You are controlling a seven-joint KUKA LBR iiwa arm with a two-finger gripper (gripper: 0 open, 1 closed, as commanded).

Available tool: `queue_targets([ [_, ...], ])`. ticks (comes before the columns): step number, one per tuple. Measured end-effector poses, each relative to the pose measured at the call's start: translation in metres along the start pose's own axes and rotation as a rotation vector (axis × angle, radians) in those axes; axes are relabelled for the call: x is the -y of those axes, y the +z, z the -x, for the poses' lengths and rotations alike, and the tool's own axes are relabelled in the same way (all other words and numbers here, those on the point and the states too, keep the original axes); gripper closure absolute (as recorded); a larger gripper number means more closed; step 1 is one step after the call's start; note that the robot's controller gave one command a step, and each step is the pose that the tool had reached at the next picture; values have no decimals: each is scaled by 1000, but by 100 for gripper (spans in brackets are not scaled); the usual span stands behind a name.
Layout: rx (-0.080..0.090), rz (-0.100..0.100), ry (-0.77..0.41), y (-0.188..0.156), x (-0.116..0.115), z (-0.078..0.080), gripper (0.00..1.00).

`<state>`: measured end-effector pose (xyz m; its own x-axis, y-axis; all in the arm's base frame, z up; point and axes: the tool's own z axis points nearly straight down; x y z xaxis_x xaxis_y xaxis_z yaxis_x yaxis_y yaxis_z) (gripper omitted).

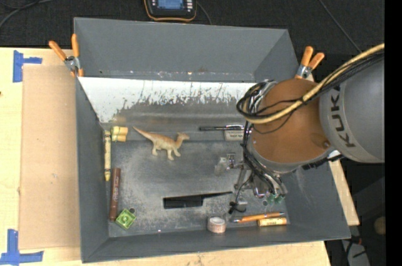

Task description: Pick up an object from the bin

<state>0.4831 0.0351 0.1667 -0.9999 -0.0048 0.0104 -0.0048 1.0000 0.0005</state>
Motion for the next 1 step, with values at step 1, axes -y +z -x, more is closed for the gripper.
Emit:
queue_targets([
  [1,8,0,3,-3,0,2,0],
])
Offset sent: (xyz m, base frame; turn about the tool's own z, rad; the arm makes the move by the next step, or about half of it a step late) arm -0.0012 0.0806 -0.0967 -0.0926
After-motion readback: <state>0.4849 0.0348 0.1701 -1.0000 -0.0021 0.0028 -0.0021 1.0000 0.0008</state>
